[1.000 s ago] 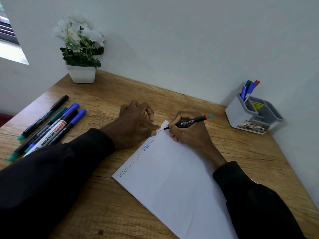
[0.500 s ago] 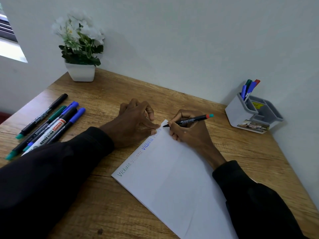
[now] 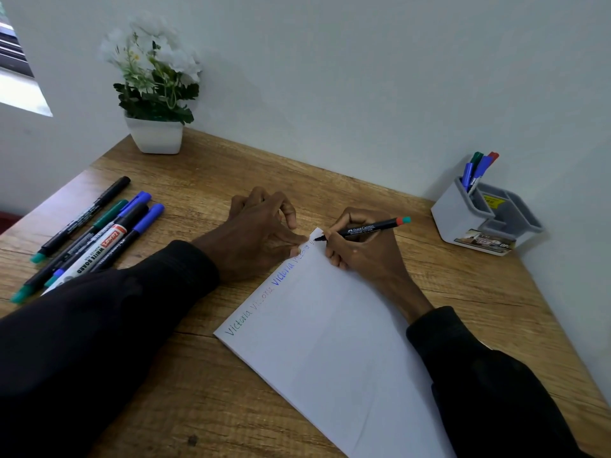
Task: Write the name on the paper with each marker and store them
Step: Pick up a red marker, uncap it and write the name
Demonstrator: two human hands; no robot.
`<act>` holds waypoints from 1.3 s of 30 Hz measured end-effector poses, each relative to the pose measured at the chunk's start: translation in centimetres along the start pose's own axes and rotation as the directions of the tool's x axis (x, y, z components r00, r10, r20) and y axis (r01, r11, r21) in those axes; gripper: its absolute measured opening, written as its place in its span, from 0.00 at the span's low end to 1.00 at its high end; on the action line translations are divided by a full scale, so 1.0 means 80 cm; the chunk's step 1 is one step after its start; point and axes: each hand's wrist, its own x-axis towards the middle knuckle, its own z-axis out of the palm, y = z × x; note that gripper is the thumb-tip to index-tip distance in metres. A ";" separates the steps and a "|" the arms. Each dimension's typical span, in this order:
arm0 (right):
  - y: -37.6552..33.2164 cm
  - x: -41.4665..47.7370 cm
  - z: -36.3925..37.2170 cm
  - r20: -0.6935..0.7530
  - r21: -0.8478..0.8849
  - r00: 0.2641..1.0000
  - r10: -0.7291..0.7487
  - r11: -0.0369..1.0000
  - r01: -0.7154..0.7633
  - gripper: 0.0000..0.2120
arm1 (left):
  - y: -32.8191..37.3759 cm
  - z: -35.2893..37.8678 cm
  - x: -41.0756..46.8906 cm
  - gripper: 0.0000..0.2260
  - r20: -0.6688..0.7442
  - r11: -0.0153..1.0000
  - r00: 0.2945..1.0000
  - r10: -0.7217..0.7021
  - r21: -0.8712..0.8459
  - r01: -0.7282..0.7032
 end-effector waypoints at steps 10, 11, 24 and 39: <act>0.000 0.001 0.002 -0.015 0.001 1.000 0.017 1.000 -0.017 0.10 | 0.010 -0.006 -0.003 0.12 -0.010 0.999 0.999 0.037 0.009 -0.037; 0.000 0.001 0.003 -0.015 -0.001 1.000 0.018 1.000 -0.018 0.10 | 0.008 -0.005 -0.003 0.12 -0.011 0.999 0.999 0.032 0.013 -0.032; -0.002 0.002 0.003 -0.036 -0.021 0.999 0.039 0.999 -0.040 0.13 | 0.012 -0.009 -0.004 0.08 0.029 0.999 0.999 0.045 0.027 -0.046; -0.001 0.001 0.003 -0.064 -0.043 0.997 0.041 0.998 -0.044 0.10 | 0.017 -0.013 -0.006 0.13 0.059 0.995 0.997 0.052 0.081 -0.057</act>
